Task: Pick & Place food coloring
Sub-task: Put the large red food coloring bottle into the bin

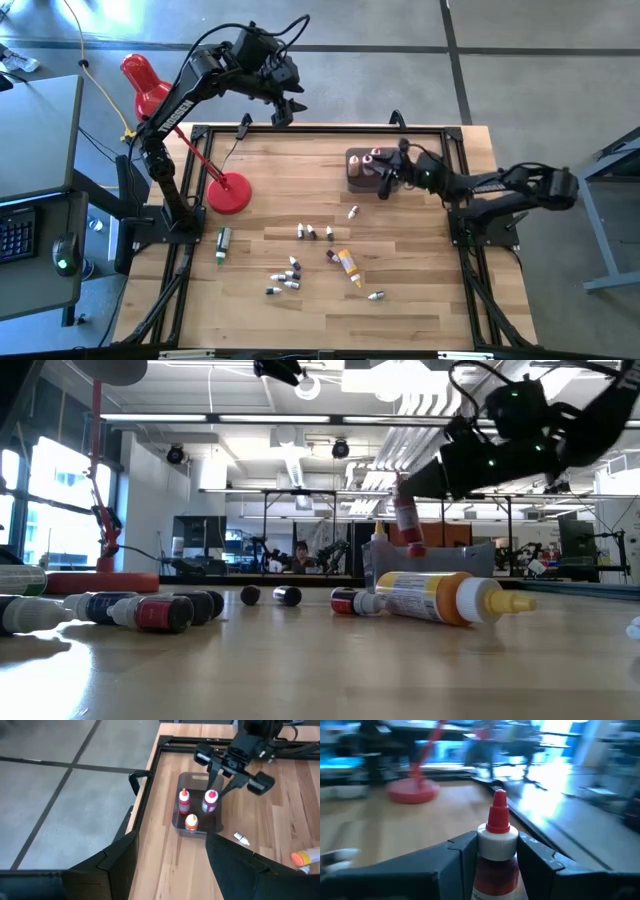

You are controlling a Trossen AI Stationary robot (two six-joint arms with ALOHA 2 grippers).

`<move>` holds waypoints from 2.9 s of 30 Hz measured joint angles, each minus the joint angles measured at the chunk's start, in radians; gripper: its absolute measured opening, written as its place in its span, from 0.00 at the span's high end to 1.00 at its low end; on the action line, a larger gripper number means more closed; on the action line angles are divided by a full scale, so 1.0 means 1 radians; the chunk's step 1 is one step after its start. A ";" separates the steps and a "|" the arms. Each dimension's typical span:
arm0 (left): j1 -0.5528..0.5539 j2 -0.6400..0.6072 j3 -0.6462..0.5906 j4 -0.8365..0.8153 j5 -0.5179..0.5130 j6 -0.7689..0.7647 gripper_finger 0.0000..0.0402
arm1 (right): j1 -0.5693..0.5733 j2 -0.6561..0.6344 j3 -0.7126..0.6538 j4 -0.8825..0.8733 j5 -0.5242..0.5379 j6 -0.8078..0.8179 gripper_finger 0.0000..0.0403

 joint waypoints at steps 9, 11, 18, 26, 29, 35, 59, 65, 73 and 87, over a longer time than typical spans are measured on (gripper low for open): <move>0.000 0.000 0.000 0.050 0.026 0.000 0.44 | 0.074 0.044 -0.005 -0.015 0.369 0.114 0.71; 0.000 0.000 0.000 0.049 0.028 0.000 0.44 | 0.075 0.072 -0.004 0.021 0.392 0.145 0.71; 0.000 0.000 0.000 0.048 0.028 0.000 0.44 | 0.075 0.203 -0.004 0.106 0.391 0.136 0.71; 0.000 0.000 0.000 0.047 0.027 0.002 0.44 | 0.069 0.270 -0.004 0.113 0.393 0.128 0.71; 0.000 0.000 0.000 0.047 0.027 0.003 0.44 | 0.065 0.270 -0.004 0.120 0.391 0.102 0.71; 0.000 0.000 0.000 0.047 0.026 0.003 0.44 | 0.066 0.270 -0.004 0.120 0.390 0.083 0.64; 0.000 0.000 0.000 0.015 0.024 0.000 0.44 | 0.119 0.064 -0.004 0.117 0.284 -0.021 0.57; 0.000 0.000 0.000 0.015 0.024 0.000 0.44 | 0.220 -0.032 -0.004 -0.220 0.306 0.095 0.64; 0.000 -0.001 -0.076 0.031 0.090 -0.004 0.44 | 0.270 -0.024 -0.004 -0.265 0.408 0.096 0.81; -0.049 0.000 -0.691 0.497 0.261 0.024 0.44 | 0.270 -0.024 -0.004 -0.166 0.488 -0.026 1.00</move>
